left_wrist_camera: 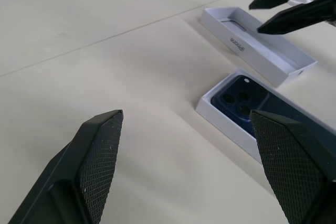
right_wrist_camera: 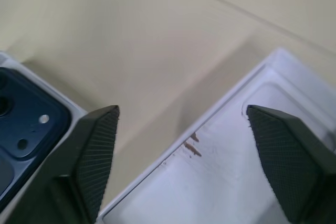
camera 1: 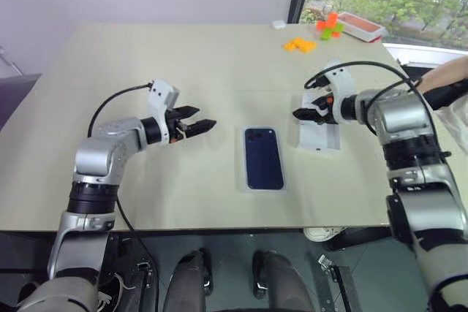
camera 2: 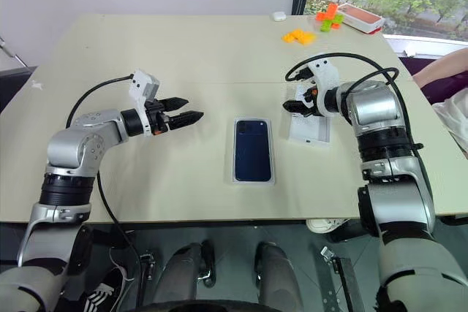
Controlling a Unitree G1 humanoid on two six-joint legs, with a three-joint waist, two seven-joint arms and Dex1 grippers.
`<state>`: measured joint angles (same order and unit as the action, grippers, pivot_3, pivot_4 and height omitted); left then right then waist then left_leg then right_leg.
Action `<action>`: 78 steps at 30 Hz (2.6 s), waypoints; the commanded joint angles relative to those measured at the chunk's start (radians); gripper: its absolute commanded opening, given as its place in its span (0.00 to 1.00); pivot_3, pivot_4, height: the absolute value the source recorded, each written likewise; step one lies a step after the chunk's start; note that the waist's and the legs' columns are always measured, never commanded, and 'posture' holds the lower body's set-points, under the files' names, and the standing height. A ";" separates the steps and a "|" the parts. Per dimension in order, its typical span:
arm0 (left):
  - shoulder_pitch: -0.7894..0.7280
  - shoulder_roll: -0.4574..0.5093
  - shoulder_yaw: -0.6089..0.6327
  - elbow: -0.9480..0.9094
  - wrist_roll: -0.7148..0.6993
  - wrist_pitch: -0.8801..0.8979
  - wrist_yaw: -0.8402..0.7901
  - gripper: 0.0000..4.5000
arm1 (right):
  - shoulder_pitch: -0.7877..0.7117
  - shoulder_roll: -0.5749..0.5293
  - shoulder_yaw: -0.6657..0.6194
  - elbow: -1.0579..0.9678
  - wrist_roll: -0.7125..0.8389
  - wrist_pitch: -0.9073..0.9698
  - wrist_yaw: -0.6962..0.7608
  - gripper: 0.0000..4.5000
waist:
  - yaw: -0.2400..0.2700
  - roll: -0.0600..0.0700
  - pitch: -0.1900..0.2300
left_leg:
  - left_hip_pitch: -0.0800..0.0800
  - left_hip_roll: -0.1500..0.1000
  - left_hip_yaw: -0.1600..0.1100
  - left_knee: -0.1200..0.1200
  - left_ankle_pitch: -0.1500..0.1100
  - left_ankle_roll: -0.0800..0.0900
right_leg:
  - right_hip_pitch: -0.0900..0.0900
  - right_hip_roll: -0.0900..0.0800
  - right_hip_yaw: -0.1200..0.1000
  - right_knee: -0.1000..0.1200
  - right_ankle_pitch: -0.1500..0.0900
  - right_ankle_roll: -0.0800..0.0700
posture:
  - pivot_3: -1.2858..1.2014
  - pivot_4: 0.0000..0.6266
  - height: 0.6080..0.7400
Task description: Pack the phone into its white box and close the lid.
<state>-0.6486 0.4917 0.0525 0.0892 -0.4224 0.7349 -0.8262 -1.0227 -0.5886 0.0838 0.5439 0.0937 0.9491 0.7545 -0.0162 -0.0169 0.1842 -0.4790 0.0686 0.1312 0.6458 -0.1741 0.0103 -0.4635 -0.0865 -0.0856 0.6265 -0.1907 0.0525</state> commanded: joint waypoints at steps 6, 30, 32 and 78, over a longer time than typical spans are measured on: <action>0.000 -0.010 0.021 -0.016 -0.008 -0.052 0.030 0.84 | -0.166 0.081 -0.066 0.127 0.013 0.228 -0.153 0.85 | -0.001 0.001 0.000 | 0.000 0.000 0.000 0.000 0.000 0.000 | -0.001 0.000 0.000 0.002 0.000 0.000 | 0.52 0.24 1.00; 0.015 -0.048 0.011 -0.041 -0.007 -0.056 0.123 0.85 | -0.179 0.186 -0.112 0.228 -0.019 0.281 -0.459 0.00 | -0.001 0.001 0.001 | 0.001 0.000 0.000 0.001 0.000 0.000 | 0.000 0.001 0.000 0.002 0.000 0.001 | 0.52 0.24 1.00; 0.014 -0.050 0.010 -0.039 -0.006 -0.059 0.125 0.85 | -0.180 0.182 -0.109 0.219 -0.024 0.306 -0.474 0.00 | -0.002 0.001 0.001 | 0.001 0.000 0.001 0.001 0.000 0.000 | 0.001 0.000 0.000 0.002 0.000 0.001 | 0.52 0.24 1.00; 0.032 -0.099 0.013 -0.090 -0.022 -0.007 0.168 0.85 | -0.085 0.131 -0.038 -0.196 0.336 0.665 -0.677 0.76 | -0.003 0.002 0.001 | 0.000 0.001 -0.001 -0.002 0.000 0.000 | 0.000 0.001 0.001 0.000 -0.001 0.001 | 0.52 0.24 1.00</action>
<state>-0.6117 0.3948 0.0532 0.0368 -0.4274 0.7324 -0.6661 -1.0612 -0.4432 0.0377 0.3591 0.4390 1.6081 0.0574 -0.0194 -0.0148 0.1851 -0.4789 0.0693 0.1303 0.6442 -0.1741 0.0107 -0.4638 -0.0856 -0.0850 0.6262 -0.1915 0.0538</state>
